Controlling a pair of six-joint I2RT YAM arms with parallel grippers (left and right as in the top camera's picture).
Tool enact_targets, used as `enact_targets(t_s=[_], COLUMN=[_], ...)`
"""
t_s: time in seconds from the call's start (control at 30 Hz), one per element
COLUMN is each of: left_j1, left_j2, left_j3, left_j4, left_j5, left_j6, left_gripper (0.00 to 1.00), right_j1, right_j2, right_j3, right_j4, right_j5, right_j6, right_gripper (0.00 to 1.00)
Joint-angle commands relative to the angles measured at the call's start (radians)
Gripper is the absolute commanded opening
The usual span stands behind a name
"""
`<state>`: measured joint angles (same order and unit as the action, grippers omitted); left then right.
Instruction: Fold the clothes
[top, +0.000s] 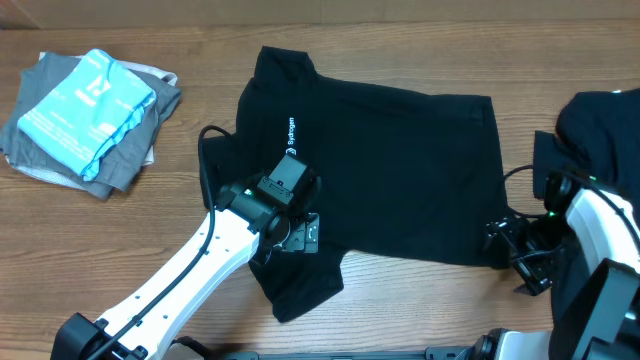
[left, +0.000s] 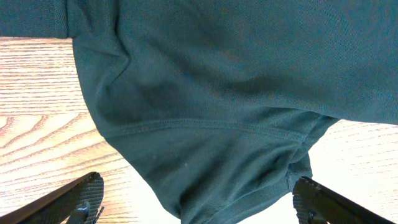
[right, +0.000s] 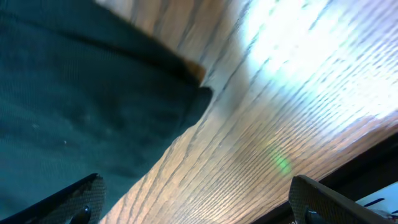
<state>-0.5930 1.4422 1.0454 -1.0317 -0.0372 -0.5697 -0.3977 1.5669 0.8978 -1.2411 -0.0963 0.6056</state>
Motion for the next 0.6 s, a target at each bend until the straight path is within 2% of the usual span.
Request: enact_targets(t_s=[0.0, 0.57], left_j1=[0.004, 0.004], left_j2=[-0.004, -0.004], left_j3=[-0.007, -0.007], left_j4=[0.001, 0.001], left_j5=[0.008, 0.008], left_j6=[0.012, 0.012], left_gripper=[1.0, 1.0], right_j1=[-0.048, -0.068], right_j2=[-0.018, -0.018], right_j3=[0.019, -0.079], right_j4=[0.009, 0.13], right_j5=[0.014, -0.032], right_j6=[-0.003, 0.001], right_gripper=[0.98, 0.97])
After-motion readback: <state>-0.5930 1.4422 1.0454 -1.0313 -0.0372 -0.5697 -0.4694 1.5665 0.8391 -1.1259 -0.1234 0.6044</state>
